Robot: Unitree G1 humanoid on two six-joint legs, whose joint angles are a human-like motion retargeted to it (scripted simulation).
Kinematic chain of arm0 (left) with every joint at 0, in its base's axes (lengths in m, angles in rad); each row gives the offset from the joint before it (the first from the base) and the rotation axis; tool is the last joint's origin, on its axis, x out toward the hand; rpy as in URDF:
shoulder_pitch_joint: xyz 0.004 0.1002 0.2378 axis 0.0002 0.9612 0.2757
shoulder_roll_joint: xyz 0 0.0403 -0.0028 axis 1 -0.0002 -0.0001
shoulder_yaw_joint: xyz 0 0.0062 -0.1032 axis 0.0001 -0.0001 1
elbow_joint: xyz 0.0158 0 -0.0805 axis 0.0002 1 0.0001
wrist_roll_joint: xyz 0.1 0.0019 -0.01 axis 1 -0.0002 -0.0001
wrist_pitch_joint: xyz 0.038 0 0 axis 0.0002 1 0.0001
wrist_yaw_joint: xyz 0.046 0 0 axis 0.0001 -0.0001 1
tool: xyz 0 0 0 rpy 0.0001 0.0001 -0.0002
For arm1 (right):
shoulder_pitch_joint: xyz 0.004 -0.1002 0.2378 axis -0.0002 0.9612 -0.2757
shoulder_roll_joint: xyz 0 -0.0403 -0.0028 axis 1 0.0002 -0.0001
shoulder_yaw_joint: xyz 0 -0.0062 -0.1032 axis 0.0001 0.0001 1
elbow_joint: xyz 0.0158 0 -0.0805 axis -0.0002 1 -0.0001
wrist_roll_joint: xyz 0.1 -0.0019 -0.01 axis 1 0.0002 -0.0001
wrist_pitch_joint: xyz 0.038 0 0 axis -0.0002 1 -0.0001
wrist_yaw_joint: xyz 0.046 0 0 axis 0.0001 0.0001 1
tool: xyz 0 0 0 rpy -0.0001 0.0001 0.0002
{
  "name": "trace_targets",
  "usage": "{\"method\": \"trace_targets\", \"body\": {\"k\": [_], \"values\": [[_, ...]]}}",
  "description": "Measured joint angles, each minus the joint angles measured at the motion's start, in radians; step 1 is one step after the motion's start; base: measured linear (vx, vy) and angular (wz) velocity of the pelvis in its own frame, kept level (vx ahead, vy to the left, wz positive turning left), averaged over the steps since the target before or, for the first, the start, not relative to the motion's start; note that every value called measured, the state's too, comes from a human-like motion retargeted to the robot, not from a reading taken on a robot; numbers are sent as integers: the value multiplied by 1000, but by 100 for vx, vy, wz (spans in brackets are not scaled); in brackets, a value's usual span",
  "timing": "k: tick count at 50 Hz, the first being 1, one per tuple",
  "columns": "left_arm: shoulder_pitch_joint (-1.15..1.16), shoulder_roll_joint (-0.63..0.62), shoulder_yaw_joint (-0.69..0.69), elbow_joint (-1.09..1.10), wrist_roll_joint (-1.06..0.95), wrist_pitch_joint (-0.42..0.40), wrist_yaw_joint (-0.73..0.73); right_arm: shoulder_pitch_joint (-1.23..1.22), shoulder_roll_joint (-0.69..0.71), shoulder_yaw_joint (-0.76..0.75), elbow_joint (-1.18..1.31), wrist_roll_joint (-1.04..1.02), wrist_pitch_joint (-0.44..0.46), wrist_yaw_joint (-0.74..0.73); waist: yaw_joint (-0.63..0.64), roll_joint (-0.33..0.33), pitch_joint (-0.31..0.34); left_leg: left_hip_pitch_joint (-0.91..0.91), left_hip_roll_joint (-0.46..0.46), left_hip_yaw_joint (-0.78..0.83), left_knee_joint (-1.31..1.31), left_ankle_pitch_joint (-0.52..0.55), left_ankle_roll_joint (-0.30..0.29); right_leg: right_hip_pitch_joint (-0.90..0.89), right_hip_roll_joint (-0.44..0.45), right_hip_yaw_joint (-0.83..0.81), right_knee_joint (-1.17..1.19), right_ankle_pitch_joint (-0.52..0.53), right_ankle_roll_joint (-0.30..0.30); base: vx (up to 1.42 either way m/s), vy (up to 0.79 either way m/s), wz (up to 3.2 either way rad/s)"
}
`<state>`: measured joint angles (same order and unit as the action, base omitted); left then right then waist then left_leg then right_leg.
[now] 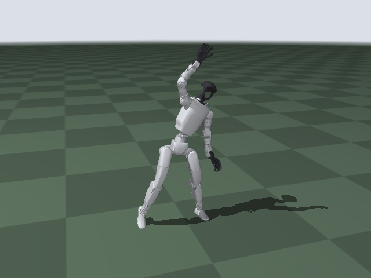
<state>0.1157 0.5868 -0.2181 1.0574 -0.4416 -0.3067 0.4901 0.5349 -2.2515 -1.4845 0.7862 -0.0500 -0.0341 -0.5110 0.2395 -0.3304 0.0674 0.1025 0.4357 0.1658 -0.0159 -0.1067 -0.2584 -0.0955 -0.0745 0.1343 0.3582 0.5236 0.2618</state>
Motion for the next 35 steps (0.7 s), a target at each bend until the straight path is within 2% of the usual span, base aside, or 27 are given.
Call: {"method": "trace_targets", "body": {"k": [3, 7, 11, 14, 21, 30, 33, 35], "values": [[-31, 47, -5, 0, 0, -15, 10, -56, 0, 93, -112, -192, 15, 26, 39, -74, 43, 12, -15, -63, -17, -8, 0, 32, 25, 81, 40, 0, 0, 20, -4, 121], [-74, 97, -18, 4, -27, -31, 27, -111, 0, 146, -227, -311, 29, 43, 121, -142, 96, 7, -30, -120, -30, -15, -1, 68, 39, 135, 41, 0, 0, 13, 1, 79], [-92, 111, -36, 6, -61, -41, 33, -150, 0, 173, -309, -344, 45, 36, 211, -146, 137, 3, -24, -144, -36, -12, -1, 91, 38, 114, 18, 0, 0, -1, 5, 33], [-81, 115, -38, 12, -78, -44, 28, -181, 0, 200, -339, -355, 53, 30, 258, -137, 144, -4, -17, -142, -44, 0, -1, 97, 27, 71, -14, 0, 0, -11, 7, -3], [3, 69, 17, 48, -93, -36, 23, -249, 0, 262, -340, -343, 58, 22, 274, -111, 69, -42, -25, -84, -56, 28, -1, 87, -43, -56, -128, -41, 0, -11, 8, -47], [122, -47, 101, 46, -89, -26, 32, -251, 0, 239, -225, -223, 50, 11, 207, -134, -20, -52, -199, 71, -10, 1, 29, 64, -283, -312, -140, -327, 0, -3, -3, -82], [134, -58, 110, 40, -83, -21, 29, -237, 0, 208, -140, -152, 43, 10, 173, -131, -51, -52, -222, 139, 23, -10, 18, 62, -328, -392, -166, -420, 0, -1, -26, -117], [133, -67, 112, 39, -78, -17, 25, -224, 0, 184, -80, -97, 33, 8, 149, -109, -75, -53, -211, 184, 49, -9, 7, 62, -325, -424, -198, -466, 0, -2, -39, -128]]}}
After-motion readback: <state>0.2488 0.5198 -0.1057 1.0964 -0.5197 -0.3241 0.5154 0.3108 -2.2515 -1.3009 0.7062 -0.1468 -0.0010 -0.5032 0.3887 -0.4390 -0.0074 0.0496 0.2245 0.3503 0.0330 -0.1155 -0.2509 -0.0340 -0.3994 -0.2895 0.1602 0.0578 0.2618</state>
